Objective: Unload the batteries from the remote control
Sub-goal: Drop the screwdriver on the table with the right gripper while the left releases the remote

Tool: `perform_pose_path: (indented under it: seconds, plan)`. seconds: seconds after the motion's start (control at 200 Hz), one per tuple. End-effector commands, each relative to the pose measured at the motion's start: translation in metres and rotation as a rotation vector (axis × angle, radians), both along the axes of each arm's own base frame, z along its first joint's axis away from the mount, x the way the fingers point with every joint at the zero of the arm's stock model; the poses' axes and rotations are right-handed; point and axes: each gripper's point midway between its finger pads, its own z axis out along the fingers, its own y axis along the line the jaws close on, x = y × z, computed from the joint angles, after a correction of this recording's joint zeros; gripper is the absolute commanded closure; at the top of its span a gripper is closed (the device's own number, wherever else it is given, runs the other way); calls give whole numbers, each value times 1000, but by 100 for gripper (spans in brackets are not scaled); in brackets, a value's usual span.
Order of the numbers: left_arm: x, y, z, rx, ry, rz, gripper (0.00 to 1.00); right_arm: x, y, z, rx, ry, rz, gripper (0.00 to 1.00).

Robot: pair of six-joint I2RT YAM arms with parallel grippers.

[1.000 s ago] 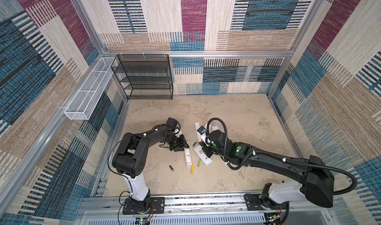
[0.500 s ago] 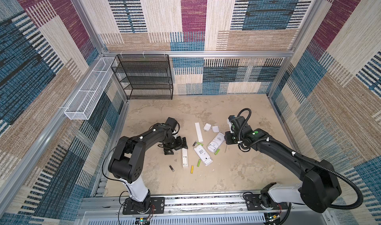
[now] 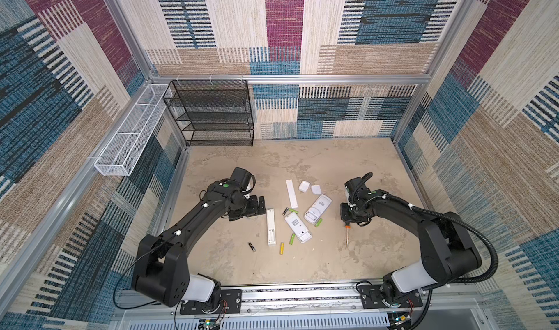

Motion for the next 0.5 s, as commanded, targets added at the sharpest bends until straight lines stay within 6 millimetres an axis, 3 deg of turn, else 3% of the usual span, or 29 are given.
perform_pose_path:
  seconds: [0.0,0.135,0.28,0.371,0.496]
  plan:
    - [-8,24,10,108,-52,-6,1,10,-3,-4,-17,-31,-27,57]
    - [-15,39,25,127,-126,15,1,14,-8,-6,-43,-39,-37,45]
    - [-21,53,37,156,-203,30,1,20,-10,-2,-52,-59,-41,42]
    - [-23,62,41,170,-254,33,0,29,-9,12,-47,-109,-43,38]
    - [-16,87,47,226,-361,102,0,48,-19,48,-93,-253,-59,32]
